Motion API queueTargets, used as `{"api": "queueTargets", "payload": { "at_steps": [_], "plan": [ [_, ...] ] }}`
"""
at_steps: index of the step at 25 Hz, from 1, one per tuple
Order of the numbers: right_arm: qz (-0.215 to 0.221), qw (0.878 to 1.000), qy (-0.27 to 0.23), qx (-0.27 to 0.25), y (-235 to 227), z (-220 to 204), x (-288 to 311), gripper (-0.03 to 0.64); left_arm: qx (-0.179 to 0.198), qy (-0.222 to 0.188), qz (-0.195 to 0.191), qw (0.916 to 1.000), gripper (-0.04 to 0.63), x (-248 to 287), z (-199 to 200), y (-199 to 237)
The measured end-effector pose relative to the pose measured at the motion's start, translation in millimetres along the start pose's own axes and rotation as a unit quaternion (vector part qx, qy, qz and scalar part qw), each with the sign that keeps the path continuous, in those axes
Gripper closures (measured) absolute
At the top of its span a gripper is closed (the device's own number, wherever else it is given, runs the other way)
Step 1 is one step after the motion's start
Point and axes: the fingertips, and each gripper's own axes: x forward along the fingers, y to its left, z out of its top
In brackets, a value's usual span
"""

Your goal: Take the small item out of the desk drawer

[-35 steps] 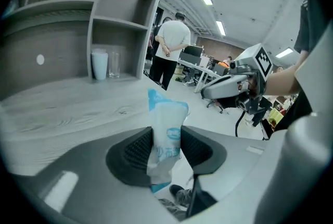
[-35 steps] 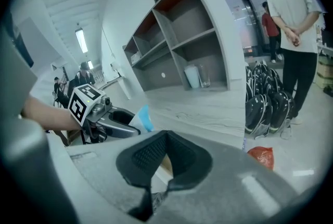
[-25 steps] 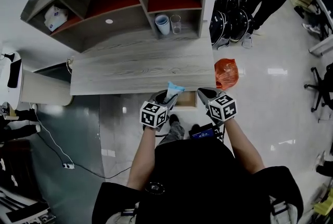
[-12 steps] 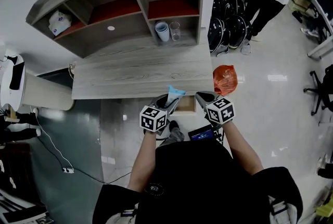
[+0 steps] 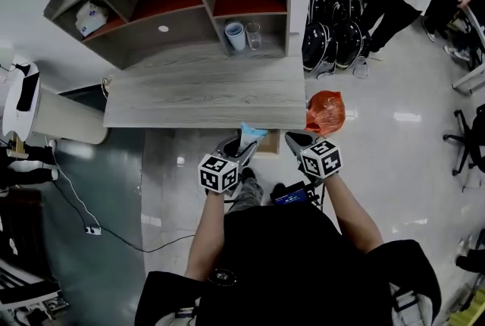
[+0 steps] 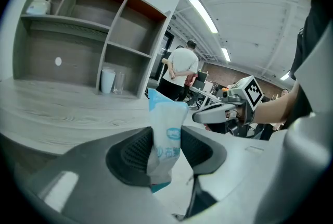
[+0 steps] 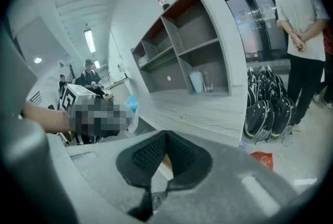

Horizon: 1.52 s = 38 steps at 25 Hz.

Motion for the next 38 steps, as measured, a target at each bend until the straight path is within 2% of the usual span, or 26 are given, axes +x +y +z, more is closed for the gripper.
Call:
{"api": "queueTargets", "payload": {
  "at_steps": [8,16,38],
  "plan": [
    [0.005,1.000,-0.009,0.001,5.7,-4.8,-13.5,0.618,0.002,0.008,-0.005,1.0000,0.423,-9.1,-13.1,-19.7],
    [-0.014,1.000,-0.021,0.010,8.0,-10.3,-25.4,0.620,0.015,-0.004,-0.032,0.9994,0.423,-18.3,-10.8,-34.9],
    [-0.033,0.999,0.003,-0.005,118.1,-79.3,-43.2,0.618,-0.012,-0.026,-0.056,0.9980,0.423,-112.8,-86.5,-54.5]
  ]
}}
